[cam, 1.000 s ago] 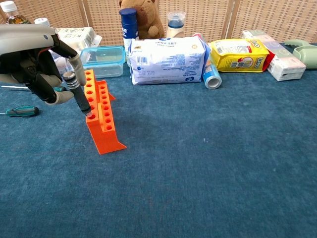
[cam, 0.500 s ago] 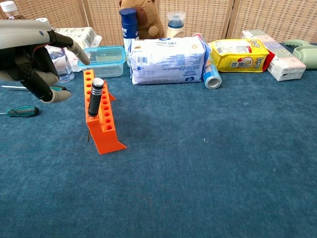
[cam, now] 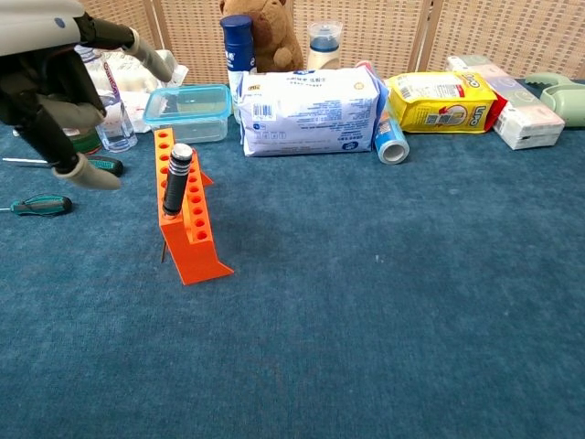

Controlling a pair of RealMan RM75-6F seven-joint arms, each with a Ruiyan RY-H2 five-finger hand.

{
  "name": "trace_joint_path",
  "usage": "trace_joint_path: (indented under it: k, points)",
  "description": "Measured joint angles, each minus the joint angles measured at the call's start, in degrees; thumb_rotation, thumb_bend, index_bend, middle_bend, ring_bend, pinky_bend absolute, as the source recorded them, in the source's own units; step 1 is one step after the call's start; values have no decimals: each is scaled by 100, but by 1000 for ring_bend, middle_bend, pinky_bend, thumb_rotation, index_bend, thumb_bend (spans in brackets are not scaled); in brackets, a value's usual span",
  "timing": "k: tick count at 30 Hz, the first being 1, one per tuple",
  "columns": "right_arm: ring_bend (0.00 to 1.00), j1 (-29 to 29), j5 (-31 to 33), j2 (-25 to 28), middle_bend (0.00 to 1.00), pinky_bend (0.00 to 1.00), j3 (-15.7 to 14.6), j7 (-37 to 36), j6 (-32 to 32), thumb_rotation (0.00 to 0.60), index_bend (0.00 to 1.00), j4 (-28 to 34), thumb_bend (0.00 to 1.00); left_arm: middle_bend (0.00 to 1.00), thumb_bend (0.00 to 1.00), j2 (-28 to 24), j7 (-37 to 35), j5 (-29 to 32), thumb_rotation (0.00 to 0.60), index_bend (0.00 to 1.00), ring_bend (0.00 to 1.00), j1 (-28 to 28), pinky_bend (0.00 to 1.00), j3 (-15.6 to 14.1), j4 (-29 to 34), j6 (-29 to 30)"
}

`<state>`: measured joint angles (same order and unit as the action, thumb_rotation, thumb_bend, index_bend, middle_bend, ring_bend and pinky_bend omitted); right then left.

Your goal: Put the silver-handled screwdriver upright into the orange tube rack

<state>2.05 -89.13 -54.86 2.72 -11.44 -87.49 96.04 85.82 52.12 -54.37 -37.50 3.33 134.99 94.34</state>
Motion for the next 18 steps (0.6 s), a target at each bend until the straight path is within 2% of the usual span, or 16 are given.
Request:
trace_joint_path:
  k: [5, 8, 12, 18]
  points:
    - [0, 3, -5, -23, 0, 0, -8, 80, 10, 600, 44, 16, 0, 989, 134, -541, -134, -911, 600, 192, 970, 92, 1000, -571, 0, -421]
    - [0, 2, 2, -37, 0, 0, -9, 117, 13, 600, 44, 23, 0, 989, 153, -749, -254, -1117, 600, 210, 970, 97, 1000, -711, 0, -783]
    - [0, 11, 30, -39, 0, 0, 4, 110, 30, 600, 44, 18, 0, 988, 161, -1009, -382, -1187, 600, 227, 970, 74, 1000, -758, 0, -1162]
    - [0, 10, 26, -36, 0, 0, 2, 105, 29, 600, 44, 19, 0, 988, 169, -1184, -470, -1209, 600, 227, 969, 105, 1000, -692, 0, -1352]
